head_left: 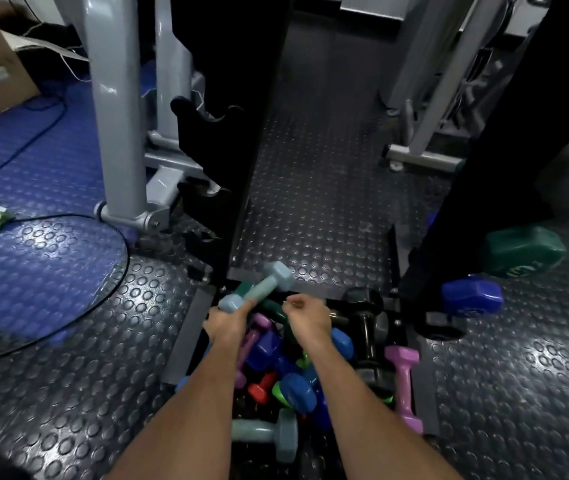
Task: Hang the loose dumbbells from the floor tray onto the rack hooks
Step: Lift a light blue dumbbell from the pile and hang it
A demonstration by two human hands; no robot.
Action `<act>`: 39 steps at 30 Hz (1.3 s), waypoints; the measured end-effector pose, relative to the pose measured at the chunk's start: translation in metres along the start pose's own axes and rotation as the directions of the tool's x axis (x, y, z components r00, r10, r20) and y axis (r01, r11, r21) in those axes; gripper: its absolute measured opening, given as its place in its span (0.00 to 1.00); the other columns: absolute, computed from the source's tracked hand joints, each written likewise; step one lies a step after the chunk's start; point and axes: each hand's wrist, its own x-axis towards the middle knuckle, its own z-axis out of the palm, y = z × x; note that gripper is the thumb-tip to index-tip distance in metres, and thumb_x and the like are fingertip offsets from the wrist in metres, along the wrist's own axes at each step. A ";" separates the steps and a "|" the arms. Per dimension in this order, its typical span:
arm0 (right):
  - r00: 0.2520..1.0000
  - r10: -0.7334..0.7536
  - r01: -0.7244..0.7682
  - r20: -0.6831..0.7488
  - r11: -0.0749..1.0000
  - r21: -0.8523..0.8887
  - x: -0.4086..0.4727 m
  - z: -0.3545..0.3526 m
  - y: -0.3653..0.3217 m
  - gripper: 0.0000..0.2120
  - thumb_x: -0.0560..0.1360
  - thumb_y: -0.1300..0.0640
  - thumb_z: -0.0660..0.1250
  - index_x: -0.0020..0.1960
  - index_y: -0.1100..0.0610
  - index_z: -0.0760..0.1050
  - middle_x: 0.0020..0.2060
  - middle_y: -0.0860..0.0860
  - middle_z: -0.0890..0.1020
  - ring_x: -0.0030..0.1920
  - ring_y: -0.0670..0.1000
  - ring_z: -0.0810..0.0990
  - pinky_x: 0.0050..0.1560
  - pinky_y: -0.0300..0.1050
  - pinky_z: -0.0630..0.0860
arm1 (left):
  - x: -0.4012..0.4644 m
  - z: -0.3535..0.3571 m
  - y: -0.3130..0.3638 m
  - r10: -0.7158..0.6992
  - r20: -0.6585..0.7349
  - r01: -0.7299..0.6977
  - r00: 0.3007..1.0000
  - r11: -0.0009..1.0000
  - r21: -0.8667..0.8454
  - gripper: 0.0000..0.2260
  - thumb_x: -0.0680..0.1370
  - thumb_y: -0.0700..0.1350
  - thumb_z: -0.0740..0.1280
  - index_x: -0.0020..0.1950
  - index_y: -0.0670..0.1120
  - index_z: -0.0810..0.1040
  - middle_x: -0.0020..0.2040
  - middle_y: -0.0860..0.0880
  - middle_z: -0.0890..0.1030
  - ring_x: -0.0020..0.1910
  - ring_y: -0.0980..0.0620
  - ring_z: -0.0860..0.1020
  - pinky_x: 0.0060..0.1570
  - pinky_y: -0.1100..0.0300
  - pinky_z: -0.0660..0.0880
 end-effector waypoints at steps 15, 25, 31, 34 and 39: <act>0.995 0.096 -0.101 0.033 0.886 0.452 0.009 0.023 -0.007 0.24 0.78 0.51 0.73 0.71 0.51 0.72 0.50 0.50 0.83 0.45 0.47 0.84 0.46 0.44 0.83 | -0.069 -0.011 0.008 0.016 0.292 0.105 0.956 0.913 -0.395 0.21 0.67 0.51 0.72 0.52 0.37 0.82 0.39 0.40 0.83 0.38 0.44 0.80 0.37 0.53 0.73; 0.991 -0.100 0.132 -0.090 0.841 0.524 -0.039 -0.057 -0.013 0.52 0.74 0.60 0.77 0.80 0.29 0.47 0.35 0.50 0.80 0.42 0.55 0.85 0.50 0.62 0.84 | -0.157 -0.010 0.017 0.153 0.488 0.149 0.860 0.837 -0.526 0.03 0.78 0.37 0.65 0.46 0.39 0.78 0.38 0.41 0.78 0.33 0.49 0.76 0.28 0.60 0.74; 0.905 -0.110 0.298 -0.410 0.852 0.431 -0.099 -0.120 -0.004 0.49 0.71 0.60 0.80 0.80 0.36 0.56 0.39 0.49 0.82 0.40 0.49 0.84 0.46 0.53 0.84 | -0.212 -0.004 0.029 0.198 0.656 0.176 0.728 0.871 -0.459 0.23 0.58 0.41 0.76 0.50 0.37 0.75 0.36 0.40 0.79 0.32 0.47 0.77 0.32 0.58 0.75; 0.788 -0.131 0.425 -0.602 0.823 0.376 -0.137 -0.152 -0.012 0.48 0.71 0.60 0.80 0.80 0.38 0.57 0.42 0.46 0.84 0.42 0.44 0.84 0.47 0.40 0.81 | -0.240 0.004 0.042 0.234 0.752 0.176 0.617 0.890 -0.421 0.32 0.54 0.42 0.77 0.57 0.38 0.77 0.45 0.37 0.84 0.41 0.43 0.82 0.41 0.53 0.78; 0.593 -0.181 0.628 -0.785 0.714 0.310 -0.167 -0.218 -0.036 0.48 0.72 0.66 0.78 0.80 0.39 0.58 0.51 0.51 0.82 0.45 0.45 0.82 0.49 0.36 0.78 | -0.298 0.017 0.085 0.330 0.835 0.134 0.440 0.896 -0.424 0.33 0.58 0.43 0.79 0.62 0.40 0.76 0.53 0.38 0.84 0.51 0.40 0.80 0.52 0.49 0.74</act>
